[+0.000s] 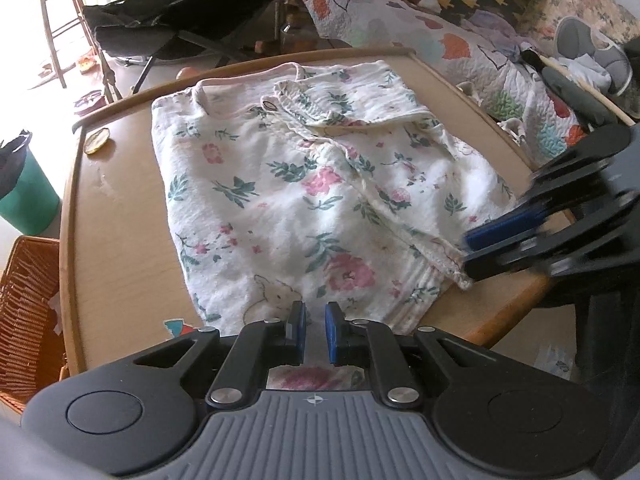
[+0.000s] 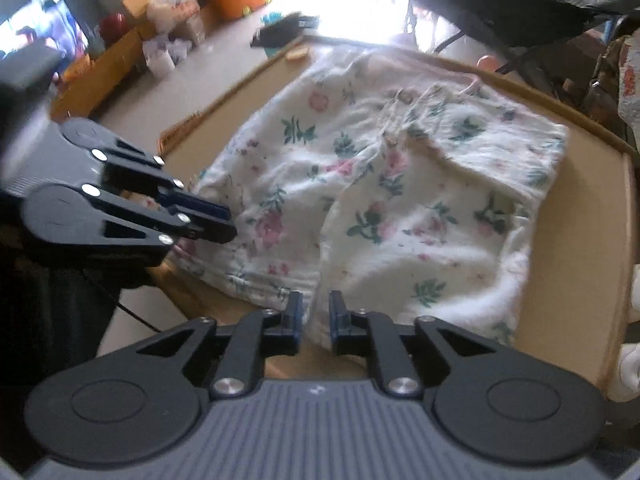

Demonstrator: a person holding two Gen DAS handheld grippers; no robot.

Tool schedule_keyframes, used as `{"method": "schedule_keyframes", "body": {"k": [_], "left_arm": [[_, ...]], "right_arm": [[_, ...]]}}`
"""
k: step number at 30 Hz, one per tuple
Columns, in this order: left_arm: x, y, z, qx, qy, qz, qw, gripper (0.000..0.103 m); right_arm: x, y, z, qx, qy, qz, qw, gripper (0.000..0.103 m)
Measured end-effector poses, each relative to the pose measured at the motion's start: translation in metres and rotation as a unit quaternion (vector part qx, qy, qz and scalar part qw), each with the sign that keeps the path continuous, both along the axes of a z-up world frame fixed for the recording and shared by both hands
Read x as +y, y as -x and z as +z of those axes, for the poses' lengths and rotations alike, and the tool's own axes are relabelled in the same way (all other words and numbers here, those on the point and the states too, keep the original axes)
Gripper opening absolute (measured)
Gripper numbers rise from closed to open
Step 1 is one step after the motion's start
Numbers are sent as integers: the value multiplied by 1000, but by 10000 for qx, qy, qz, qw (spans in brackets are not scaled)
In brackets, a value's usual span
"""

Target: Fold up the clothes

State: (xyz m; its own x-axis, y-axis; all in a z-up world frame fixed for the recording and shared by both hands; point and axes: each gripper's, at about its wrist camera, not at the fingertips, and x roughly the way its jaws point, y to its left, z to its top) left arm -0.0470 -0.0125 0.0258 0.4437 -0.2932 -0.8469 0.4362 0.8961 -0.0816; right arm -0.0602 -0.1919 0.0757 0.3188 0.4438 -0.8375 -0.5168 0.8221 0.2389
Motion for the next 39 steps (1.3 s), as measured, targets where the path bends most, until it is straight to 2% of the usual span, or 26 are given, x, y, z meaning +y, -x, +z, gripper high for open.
{"method": "schedule_keyframes", "body": {"k": [4, 7, 10, 13, 18, 20, 21, 22, 23, 27, 33, 36, 39], "left_arm": [[4, -1, -1, 9, 68, 153, 9999, 16], [10, -3, -2, 61, 236, 348, 9991, 16], [12, -3, -3, 84, 291, 473, 9984, 16], [12, -1, 0, 45, 272, 514, 9983, 16], [14, -1, 3, 49, 349, 610, 9975, 16], [13, -1, 2, 57, 335, 596, 9976, 16], [13, -1, 2, 58, 312, 578, 9978, 16], [12, -1, 1, 64, 295, 558, 9980, 16], [12, -1, 0, 69, 299, 556, 9980, 16], [12, 0, -2, 101, 322, 568, 9978, 16], [15, -1, -4, 125, 372, 620, 9973, 16], [15, -1, -4, 125, 375, 627, 9972, 16], [15, -1, -4, 146, 372, 632, 9972, 16]], "right_arm": [[-51, 10, 23, -62, -321, -794, 9963, 24], [-83, 11, 22, -137, -102, -1500, 9885, 24], [-97, 3, 10, 41, 49, -1949, 9808, 24], [-93, -3, -3, 220, -42, -2016, 9792, 24], [-77, -6, -20, 367, 207, -2007, 9787, 24], [-72, -6, -24, 404, 289, -1973, 9791, 19], [-70, -6, -23, 399, 287, -1901, 9805, 15], [-69, -5, -22, 393, 284, -1828, 9819, 7], [-67, -4, -19, 368, 259, -1763, 9833, 4], [-62, 2, 0, 204, 30, -1600, 9869, 4], [-59, -1, 29, 21, -228, -1658, 9859, 4], [-61, -6, 36, 34, -343, -1784, 9834, 4], [-64, -8, 34, 97, -187, -1869, 9822, 4]]}}
